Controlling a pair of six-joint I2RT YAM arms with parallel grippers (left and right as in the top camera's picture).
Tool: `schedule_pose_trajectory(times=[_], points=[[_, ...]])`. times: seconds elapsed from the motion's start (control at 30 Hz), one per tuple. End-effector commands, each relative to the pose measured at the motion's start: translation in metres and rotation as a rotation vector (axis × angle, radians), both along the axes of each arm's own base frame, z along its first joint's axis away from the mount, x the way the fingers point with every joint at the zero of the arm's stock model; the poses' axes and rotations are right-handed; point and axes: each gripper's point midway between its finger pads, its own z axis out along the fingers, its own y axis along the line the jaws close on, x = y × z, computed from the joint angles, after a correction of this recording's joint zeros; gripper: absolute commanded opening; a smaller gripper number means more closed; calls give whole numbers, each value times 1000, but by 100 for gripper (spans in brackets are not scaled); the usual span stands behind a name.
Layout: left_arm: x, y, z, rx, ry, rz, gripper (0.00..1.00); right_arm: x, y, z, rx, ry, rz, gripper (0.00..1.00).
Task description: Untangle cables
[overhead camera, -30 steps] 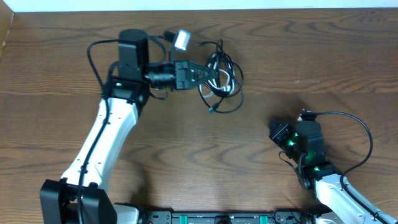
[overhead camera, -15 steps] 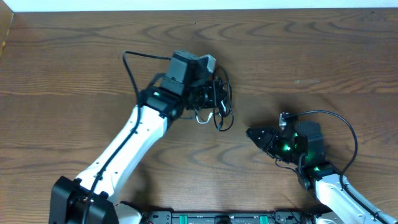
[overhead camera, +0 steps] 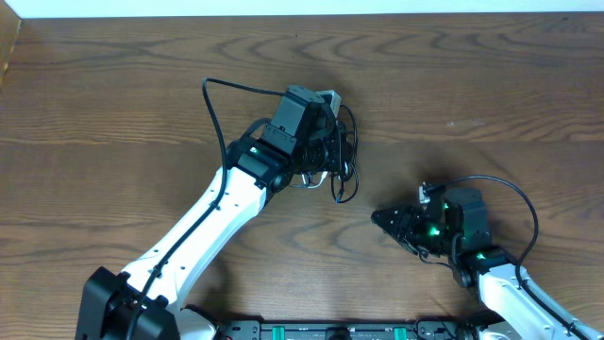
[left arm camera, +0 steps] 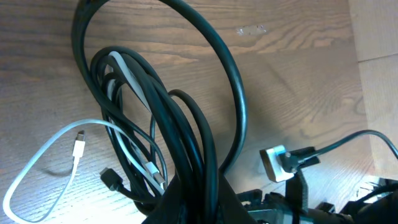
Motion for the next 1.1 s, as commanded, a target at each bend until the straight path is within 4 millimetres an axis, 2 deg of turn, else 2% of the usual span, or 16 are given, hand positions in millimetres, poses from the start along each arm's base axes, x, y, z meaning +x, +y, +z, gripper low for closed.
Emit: schedule_pose_trajectory(times=[0.0,0.03,0.07,0.1,0.13,0.17,1.07], points=[[4,-2,19,-35,-22,34,8,3,5,9,16,-59,45,48],[4,-2,19,-41,-11,45,8,3,5,9,16,-58,45,48],[5,-2,19,-49,2,60,8,3,4,9,13,-59,43,55],[5,-2,19,-52,7,65,8,3,4,9,13,-57,43,70],[5,-2,19,-52,7,65,8,1,4,8,12,-49,43,91],[5,-2,19,-52,7,65,8,1,4,7,9,-42,42,99],[12,-2,24,-57,-30,79,8,0,4,6,8,-37,42,99]])
